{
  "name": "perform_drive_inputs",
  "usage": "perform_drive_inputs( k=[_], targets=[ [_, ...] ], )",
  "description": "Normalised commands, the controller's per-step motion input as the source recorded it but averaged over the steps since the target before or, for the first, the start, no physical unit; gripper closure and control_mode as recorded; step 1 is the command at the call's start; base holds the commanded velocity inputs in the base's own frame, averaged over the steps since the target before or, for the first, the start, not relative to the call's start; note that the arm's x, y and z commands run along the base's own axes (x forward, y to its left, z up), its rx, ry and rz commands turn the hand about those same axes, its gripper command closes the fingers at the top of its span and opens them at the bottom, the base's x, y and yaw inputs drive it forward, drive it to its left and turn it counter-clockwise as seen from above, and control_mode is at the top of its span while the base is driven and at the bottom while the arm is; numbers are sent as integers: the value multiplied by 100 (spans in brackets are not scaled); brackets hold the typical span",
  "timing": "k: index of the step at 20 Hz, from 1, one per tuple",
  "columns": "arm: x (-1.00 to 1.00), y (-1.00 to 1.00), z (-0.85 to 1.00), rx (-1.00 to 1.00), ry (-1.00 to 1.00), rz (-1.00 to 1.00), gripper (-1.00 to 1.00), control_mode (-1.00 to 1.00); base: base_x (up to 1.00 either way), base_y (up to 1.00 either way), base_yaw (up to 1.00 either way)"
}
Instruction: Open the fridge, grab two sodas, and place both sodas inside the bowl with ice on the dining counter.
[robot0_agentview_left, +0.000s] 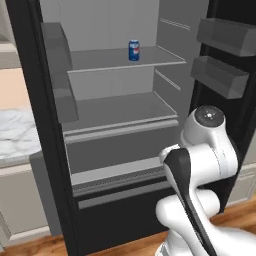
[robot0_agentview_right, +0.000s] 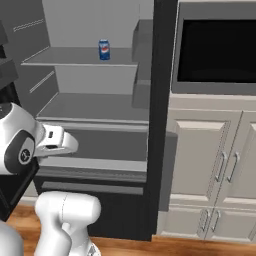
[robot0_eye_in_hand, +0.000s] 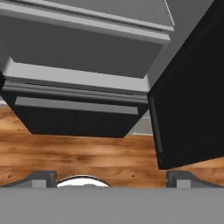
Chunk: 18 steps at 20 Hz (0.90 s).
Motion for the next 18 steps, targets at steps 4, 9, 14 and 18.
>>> perform_drive_inputs(
  k=[4,9,14,18],
  targets=[
    [10,0,22,-2,-31,11,-100,-100,0,0,0],
    [55,0,6,0,-15,7,-100,-100,0,0,0],
    [28,10,20,-2,-19,4,-100,-100,0,0,0],
    [-17,13,47,-1,-17,0,-100,-100,0,0,0]
  ],
)
